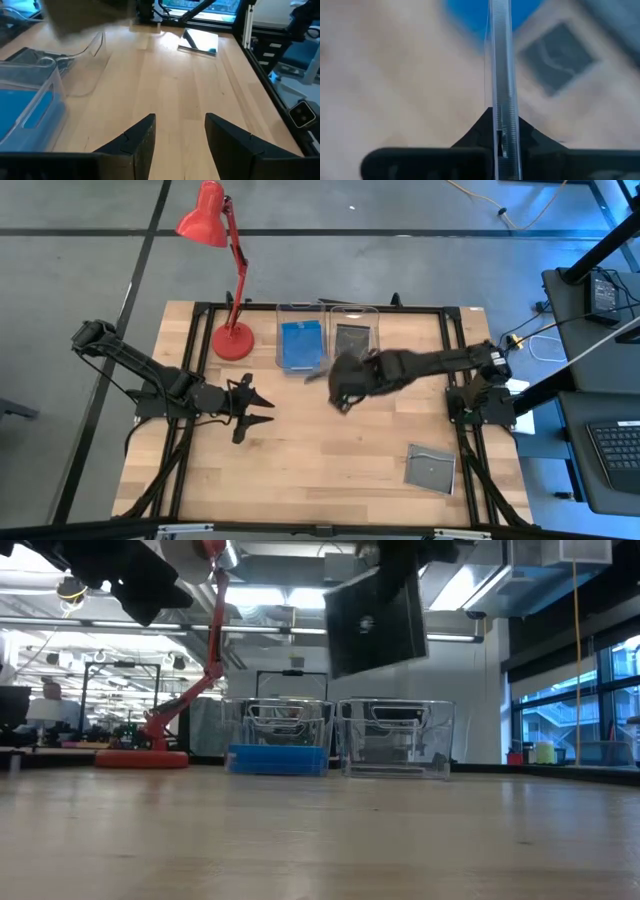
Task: Pick & place jewel cases by type
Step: Put the left black CD case into the right transparent bin, then put the black CD case into the right transparent bin
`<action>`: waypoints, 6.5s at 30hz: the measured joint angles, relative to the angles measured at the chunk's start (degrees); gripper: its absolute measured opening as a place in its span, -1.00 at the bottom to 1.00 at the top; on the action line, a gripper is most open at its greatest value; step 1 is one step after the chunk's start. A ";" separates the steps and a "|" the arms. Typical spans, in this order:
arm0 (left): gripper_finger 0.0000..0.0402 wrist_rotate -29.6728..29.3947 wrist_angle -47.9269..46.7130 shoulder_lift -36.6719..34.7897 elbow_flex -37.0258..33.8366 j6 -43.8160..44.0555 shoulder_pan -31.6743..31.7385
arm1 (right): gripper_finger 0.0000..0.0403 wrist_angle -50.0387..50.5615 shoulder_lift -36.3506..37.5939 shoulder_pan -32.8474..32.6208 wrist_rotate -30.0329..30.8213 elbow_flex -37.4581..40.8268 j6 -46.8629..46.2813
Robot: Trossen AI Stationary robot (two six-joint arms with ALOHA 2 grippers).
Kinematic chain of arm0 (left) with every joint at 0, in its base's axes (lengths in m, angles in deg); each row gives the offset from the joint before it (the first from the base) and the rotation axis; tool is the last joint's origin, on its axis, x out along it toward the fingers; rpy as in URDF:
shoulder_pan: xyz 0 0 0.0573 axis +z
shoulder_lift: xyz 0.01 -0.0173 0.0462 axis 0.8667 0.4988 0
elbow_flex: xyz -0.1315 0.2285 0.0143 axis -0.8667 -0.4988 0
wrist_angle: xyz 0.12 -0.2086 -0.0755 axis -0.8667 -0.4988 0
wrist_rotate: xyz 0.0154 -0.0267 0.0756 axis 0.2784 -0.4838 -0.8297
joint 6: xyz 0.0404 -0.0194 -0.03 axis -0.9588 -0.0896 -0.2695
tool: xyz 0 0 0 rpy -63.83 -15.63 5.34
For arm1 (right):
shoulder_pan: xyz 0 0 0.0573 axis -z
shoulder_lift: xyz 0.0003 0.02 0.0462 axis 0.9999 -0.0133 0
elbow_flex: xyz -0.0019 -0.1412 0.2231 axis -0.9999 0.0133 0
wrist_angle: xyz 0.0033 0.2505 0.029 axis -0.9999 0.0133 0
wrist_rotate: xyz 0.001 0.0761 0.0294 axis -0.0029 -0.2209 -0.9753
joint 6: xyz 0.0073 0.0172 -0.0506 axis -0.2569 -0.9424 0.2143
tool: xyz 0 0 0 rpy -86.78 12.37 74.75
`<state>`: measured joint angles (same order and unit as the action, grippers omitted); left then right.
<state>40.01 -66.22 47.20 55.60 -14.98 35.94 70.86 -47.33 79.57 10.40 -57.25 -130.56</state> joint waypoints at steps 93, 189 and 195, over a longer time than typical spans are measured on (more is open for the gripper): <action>-0.15 -0.99 -2.18 0.06 0.00 3.61 -0.02 | -0.06 -59.27 5.22 21.95 2.01 47.37 -6.69; -0.15 6.08 41.72 34.37 0.24 26.05 -0.25 | -0.06 -19.39 5.77 -41.55 -24.11 41.29 -77.20; -0.15 8.30 43.18 37.70 2.44 26.08 -0.26 | -0.06 -33.71 5.77 -41.08 -21.11 49.77 -75.68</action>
<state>48.31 -23.04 84.90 58.05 11.09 35.68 37.15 -41.56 38.49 -10.70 -7.48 -206.24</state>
